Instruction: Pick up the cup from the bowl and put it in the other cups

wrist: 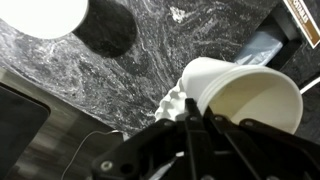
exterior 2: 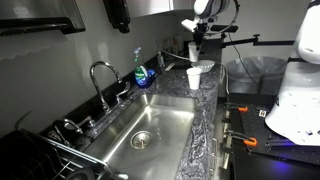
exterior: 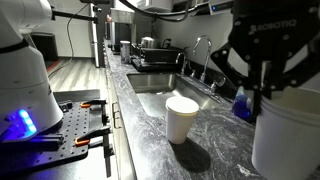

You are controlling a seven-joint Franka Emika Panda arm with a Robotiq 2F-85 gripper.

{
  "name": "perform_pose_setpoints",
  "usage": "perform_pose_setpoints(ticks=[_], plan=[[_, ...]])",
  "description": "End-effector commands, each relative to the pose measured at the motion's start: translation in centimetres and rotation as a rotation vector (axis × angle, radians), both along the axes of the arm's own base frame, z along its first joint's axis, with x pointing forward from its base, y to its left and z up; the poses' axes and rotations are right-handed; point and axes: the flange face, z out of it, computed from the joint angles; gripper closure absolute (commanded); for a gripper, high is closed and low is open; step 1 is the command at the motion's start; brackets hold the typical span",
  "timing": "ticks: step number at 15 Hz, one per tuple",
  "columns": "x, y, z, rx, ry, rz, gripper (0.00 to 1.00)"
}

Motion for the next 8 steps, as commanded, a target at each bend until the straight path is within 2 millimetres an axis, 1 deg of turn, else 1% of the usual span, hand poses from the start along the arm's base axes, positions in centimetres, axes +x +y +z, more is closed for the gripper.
perform_pose_setpoints(ticks=[1,4,8], plan=[[-1.1,4.4,1.9,0.014,-0.052,0.122,0.99],[-1.6,7.1,2.8,0.037,-0.061,0.212,0.99],[-3.1,9.7,3.3,0.086,-0.016,0.306,0.99]])
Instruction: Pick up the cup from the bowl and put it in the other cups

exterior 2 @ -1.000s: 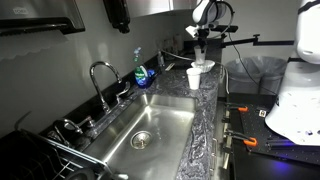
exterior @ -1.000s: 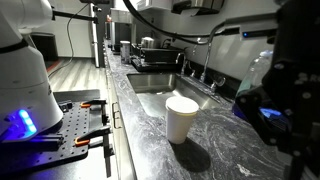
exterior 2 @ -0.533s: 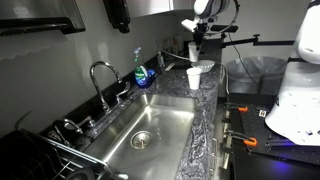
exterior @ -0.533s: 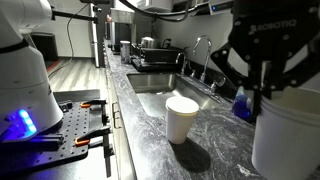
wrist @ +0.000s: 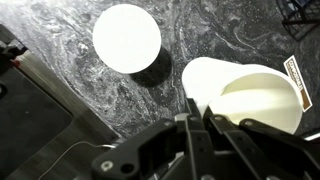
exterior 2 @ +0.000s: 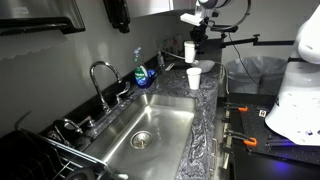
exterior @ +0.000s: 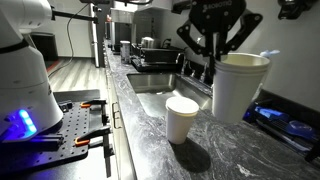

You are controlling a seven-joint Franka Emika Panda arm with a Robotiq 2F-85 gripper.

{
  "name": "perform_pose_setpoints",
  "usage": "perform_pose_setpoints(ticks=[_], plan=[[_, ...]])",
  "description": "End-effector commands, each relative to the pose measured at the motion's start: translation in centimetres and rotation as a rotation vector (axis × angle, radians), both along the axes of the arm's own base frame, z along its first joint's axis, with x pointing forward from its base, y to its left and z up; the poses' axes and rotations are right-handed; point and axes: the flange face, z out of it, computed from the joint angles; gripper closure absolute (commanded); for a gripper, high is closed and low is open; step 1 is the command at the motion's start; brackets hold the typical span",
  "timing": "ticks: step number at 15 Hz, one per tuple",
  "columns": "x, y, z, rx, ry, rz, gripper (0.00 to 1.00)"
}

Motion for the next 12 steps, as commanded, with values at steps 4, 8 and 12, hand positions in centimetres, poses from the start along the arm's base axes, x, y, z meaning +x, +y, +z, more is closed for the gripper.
perform_pose_setpoints(ticks=[4,8,12], plan=[[-3.1,3.0,1.4,0.068,0.082,0.124,0.99],[-2.5,2.5,1.3,0.058,0.085,0.112,0.95],[-2.5,2.6,1.2,0.051,0.088,0.104,0.99]])
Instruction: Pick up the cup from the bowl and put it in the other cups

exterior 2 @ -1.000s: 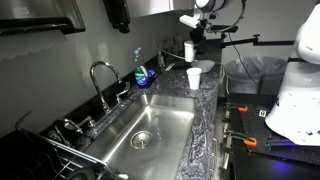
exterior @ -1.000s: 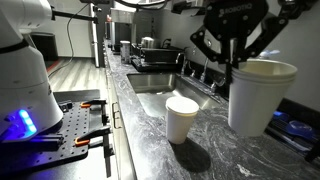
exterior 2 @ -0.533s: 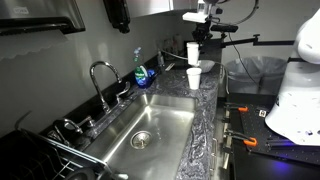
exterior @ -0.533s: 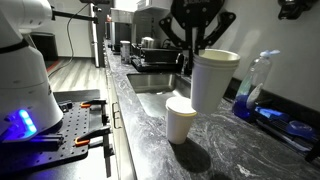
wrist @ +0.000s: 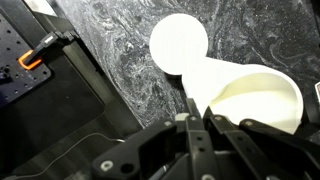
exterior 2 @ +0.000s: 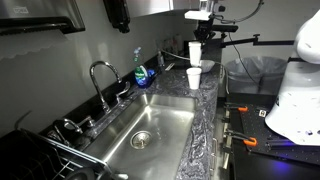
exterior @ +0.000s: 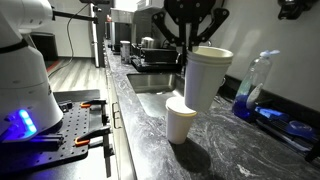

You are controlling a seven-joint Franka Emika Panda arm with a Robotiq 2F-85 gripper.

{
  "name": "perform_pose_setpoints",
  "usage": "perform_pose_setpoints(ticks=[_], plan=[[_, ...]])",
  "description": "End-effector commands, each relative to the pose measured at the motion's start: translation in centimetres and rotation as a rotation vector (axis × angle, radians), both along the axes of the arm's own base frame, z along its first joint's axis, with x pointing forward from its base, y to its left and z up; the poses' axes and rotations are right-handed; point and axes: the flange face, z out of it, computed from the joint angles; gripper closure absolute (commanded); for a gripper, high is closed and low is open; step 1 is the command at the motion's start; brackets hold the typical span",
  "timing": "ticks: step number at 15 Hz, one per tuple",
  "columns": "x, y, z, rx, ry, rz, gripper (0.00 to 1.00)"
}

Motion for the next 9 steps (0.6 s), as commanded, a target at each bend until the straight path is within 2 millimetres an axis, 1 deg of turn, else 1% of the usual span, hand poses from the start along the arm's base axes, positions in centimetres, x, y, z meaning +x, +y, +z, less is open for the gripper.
perform_pose_setpoints(ticks=[1,6,9], plan=[[0.3,0.5,0.1,-0.019,0.008,-0.006,0.99],[1.5,3.3,0.5,-0.057,0.021,0.067,0.99],[2.0,4.8,0.3,-0.068,0.037,0.108,0.99]])
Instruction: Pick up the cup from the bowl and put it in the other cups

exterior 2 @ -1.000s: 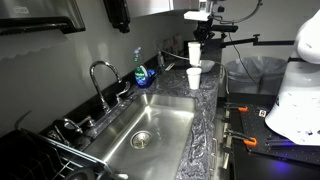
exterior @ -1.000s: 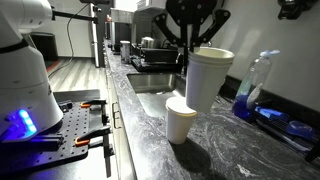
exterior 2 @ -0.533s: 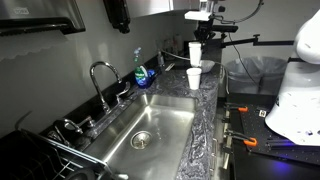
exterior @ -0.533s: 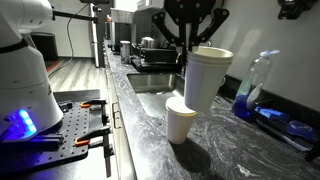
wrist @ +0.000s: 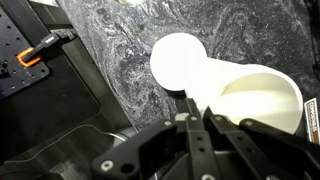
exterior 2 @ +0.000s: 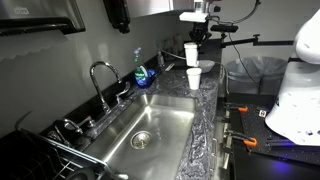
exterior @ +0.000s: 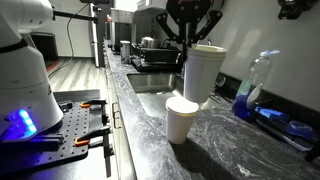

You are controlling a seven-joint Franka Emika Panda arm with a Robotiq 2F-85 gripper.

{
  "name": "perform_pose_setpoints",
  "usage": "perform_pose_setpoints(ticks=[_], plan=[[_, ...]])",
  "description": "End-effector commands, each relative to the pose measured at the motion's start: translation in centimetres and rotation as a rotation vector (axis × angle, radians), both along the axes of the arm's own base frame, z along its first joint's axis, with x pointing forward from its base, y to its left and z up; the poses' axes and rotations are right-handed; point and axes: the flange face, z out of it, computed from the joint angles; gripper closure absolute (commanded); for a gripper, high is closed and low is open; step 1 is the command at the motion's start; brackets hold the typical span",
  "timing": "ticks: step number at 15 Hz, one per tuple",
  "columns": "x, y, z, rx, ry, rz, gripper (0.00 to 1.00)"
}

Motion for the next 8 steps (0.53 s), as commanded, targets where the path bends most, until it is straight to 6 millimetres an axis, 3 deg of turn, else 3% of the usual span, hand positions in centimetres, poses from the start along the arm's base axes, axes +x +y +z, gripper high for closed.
perform_pose_setpoints(ticks=[1,8], plan=[[0.0,2.0,-0.1,-0.022,0.022,0.029,0.99],[-0.2,3.3,-2.6,-0.012,0.073,0.054,0.99]])
